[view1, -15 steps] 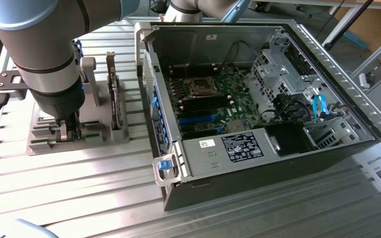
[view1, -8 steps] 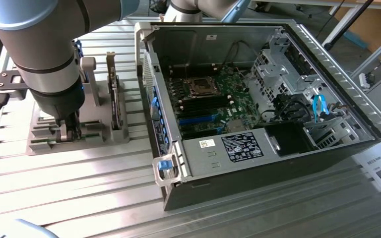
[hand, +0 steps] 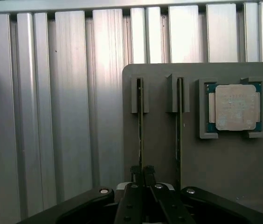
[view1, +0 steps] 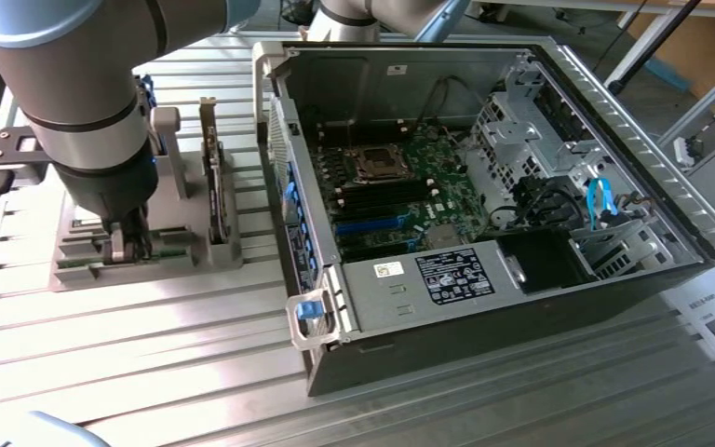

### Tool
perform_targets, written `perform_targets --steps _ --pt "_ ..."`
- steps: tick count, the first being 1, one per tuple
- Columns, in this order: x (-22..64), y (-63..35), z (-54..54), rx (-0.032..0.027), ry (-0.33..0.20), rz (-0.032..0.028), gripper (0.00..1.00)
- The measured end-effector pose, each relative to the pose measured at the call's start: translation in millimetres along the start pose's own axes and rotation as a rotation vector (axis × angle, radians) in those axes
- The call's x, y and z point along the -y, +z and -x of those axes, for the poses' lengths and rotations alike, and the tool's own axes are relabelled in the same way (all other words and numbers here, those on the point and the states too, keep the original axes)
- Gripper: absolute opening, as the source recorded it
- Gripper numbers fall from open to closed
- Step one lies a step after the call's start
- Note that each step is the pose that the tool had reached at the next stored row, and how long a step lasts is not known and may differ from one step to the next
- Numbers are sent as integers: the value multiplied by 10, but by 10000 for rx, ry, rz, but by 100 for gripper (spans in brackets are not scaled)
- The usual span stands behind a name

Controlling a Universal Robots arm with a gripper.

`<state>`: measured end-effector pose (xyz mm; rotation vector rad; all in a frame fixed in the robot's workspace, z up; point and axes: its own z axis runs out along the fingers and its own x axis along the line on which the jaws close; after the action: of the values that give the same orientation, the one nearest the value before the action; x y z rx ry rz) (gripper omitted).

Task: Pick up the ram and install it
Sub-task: 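Pick up the ram and move it above insertion slot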

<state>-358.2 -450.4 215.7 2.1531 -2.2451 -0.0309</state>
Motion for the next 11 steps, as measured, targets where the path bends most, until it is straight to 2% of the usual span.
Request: perform_targets --steps 11 --pt "-5 -129 -1 0 0 0 12"
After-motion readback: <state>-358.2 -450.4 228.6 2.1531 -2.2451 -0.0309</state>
